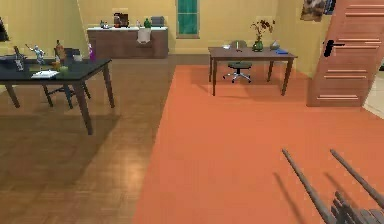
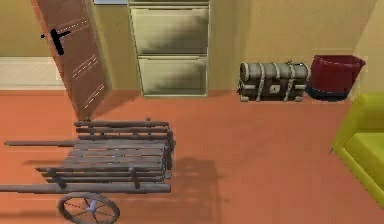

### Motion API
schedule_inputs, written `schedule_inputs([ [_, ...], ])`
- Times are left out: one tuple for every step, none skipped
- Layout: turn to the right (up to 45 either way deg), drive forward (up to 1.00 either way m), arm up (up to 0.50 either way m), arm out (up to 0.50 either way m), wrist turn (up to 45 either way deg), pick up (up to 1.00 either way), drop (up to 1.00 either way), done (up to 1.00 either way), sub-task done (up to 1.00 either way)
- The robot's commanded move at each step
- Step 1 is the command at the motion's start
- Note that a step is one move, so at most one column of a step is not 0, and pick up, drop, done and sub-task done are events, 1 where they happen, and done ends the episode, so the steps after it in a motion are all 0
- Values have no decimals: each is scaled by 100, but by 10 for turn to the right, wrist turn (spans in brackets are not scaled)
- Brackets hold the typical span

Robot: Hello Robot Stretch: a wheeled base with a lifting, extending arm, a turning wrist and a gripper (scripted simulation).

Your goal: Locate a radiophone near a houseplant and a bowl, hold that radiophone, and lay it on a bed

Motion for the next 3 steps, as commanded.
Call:
schedule_inputs([
  [150,0,0,0,0,0,0,0,0],
  [0,100,0,0,0,0,0,0,0],
  [30,0,0,0,0,0,0,0,0],
])
